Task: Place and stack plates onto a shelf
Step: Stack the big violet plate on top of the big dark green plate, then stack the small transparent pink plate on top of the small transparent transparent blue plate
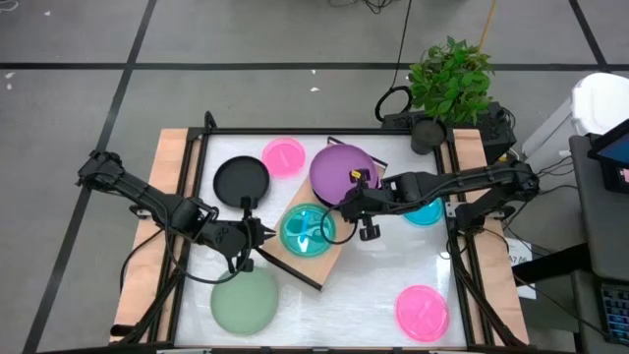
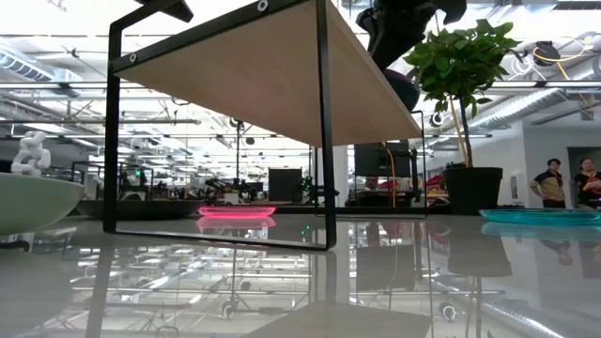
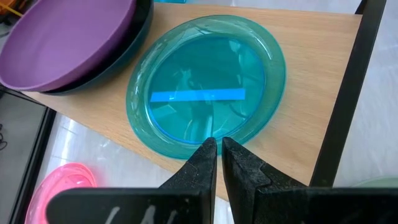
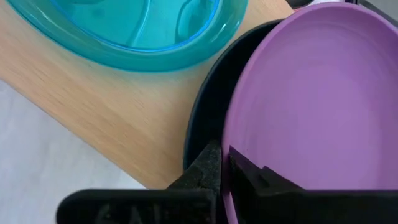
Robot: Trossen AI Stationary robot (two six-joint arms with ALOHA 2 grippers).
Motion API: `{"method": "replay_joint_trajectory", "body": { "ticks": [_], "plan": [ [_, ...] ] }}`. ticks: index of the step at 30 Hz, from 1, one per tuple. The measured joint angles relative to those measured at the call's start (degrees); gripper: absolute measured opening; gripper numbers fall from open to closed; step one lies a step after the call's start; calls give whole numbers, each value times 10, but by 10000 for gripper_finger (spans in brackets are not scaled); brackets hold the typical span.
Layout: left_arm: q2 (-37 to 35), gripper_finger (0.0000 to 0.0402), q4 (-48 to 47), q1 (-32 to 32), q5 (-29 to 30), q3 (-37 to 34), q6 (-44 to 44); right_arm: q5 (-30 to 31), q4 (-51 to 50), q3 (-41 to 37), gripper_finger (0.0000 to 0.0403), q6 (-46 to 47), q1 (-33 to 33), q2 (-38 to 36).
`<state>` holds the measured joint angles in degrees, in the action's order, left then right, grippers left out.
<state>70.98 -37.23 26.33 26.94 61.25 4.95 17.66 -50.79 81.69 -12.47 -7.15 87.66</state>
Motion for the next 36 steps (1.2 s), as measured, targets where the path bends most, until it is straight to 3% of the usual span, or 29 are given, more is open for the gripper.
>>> {"method": "replay_joint_trajectory", "body": {
  "ticks": [20, 36],
  "plan": [
    [0, 33, 0, 0, 0, 0, 2, 2, 0, 0, 103, 25, -9, -3],
    [0, 33, -2, 1, 0, 0, 13, 2, 7, 0, 121, 78, -56, -87]
  ]
}}
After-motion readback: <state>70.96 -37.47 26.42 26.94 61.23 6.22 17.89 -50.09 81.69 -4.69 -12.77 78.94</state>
